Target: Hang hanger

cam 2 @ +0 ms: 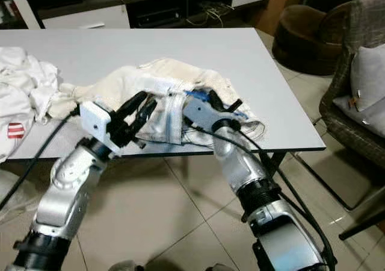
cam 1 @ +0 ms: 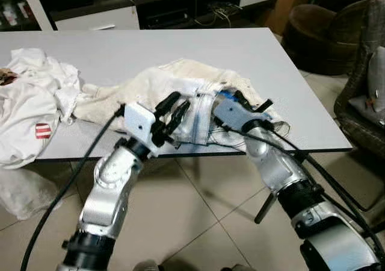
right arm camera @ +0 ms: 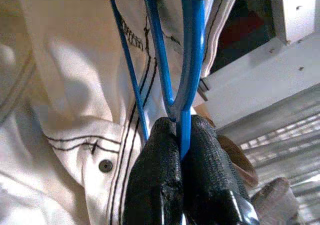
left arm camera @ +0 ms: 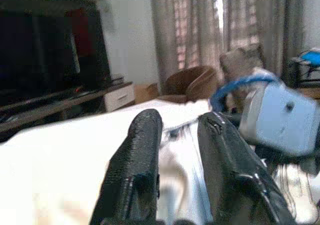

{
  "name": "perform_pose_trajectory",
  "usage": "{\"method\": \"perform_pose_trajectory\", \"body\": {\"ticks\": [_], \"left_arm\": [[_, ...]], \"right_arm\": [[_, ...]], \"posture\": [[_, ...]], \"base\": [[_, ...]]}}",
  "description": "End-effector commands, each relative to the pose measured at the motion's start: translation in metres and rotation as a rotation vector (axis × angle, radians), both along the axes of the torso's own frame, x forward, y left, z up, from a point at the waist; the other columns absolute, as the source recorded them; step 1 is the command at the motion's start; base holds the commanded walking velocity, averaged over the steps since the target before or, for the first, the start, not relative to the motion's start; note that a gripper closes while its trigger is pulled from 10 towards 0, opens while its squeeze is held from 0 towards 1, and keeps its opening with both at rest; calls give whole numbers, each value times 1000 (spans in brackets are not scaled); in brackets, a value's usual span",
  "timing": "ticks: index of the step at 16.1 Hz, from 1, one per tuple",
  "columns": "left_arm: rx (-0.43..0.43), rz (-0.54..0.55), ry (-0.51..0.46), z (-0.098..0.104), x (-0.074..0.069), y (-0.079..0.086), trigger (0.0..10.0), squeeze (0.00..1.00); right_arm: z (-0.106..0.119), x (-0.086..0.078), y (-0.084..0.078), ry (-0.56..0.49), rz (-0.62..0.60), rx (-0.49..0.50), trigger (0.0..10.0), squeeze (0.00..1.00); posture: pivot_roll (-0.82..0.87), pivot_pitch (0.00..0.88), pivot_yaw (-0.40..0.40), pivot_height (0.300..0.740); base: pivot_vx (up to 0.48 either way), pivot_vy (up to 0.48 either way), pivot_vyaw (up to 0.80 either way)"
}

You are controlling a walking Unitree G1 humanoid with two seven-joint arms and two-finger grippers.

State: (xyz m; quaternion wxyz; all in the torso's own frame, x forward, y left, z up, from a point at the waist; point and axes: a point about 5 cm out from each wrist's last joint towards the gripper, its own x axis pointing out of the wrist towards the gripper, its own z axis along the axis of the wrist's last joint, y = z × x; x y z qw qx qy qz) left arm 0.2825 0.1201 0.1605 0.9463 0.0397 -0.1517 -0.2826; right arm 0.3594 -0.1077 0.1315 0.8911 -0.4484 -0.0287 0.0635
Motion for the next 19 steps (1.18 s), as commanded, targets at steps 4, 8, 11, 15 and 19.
{"method": "perform_pose_trajectory", "body": {"ticks": [4,8,11,15,19], "left_arm": [[14,-104,24,-5,-20,-13,10000,0],[84,-200,120,-23,-32,-25,10000,843],[66,-104,92,-22,-23,-22,10000,1000],[68,-41,79,-28,-14,-27,10000,1000],[56,-45,109,-37,-7,-39,10000,0]], "right_arm": [[8,7,-8,-35,-48,0,10000,0],[9,8,-5,-45,-44,-3,10000,0],[10,6,-2,-56,-33,-2,10000,0],[7,2,1,-57,-11,-5,10000,0],[8,-3,4,-71,17,-18,10000,0]], "posture": [[75,0,6,740],[82,0,7,740],[80,0,12,740],[73,0,11,740],[65,0,6,740]], "base": [[0,0,0],[0,0,0],[0,0,0],[0,0,0],[0,0,0]]}}
